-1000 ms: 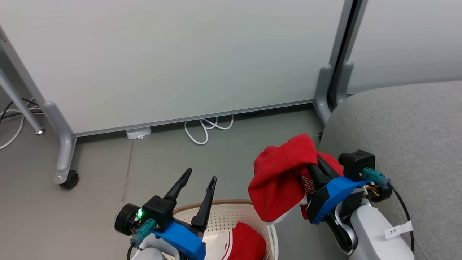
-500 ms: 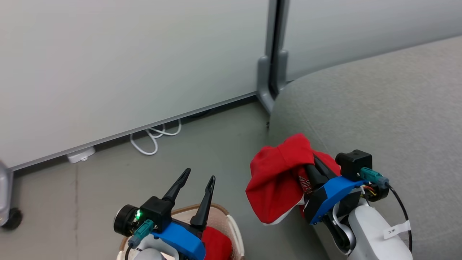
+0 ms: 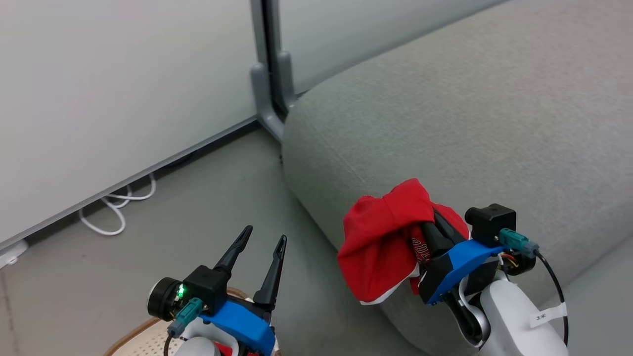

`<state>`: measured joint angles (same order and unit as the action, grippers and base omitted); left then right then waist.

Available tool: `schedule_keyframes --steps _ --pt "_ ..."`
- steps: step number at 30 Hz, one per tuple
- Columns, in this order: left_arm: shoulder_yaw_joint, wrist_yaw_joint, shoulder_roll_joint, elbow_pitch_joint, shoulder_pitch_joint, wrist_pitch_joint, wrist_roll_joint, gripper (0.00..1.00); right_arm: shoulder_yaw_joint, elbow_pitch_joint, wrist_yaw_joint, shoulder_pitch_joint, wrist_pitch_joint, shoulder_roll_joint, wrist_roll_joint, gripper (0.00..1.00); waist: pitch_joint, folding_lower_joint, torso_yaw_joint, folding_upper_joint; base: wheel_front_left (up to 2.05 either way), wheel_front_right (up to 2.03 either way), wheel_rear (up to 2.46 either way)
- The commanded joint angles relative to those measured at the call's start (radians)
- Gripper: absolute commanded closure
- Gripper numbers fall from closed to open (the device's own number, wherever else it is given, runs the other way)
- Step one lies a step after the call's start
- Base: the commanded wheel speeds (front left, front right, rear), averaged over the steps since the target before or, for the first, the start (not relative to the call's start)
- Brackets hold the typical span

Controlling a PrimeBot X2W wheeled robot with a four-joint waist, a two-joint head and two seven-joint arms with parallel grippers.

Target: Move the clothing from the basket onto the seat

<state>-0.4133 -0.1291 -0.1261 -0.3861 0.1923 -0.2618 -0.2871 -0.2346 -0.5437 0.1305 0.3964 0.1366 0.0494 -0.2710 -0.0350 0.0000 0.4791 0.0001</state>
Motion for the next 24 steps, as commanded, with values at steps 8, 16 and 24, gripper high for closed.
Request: schedule_keyframes --steps 8,16,24 --pt "-0.036 -0.001 -0.009 -0.011 0.053 -0.005 0.0 0.0 0.041 0.012 0.0 -0.015 0.024 0.002 0.005 1.0 -0.053 0.0 0.067 -0.0001 0.0 0.0 0.0" --pt "-0.05 -0.001 -0.017 -0.017 0.068 -0.005 -0.009 0.0 0.049 0.021 0.0 -0.015 0.027 0.001 0.001 1.0 -0.063 0.0 0.067 -0.0001 0.0 0.0 0.0" --pt "-0.038 -0.001 -0.034 0.01 0.069 -0.005 0.012 0.0 0.126 0.005 0.0 0.076 0.019 0.001 -0.022 1.0 -0.116 0.0 0.055 -0.0001 0.0 0.0 0.0"
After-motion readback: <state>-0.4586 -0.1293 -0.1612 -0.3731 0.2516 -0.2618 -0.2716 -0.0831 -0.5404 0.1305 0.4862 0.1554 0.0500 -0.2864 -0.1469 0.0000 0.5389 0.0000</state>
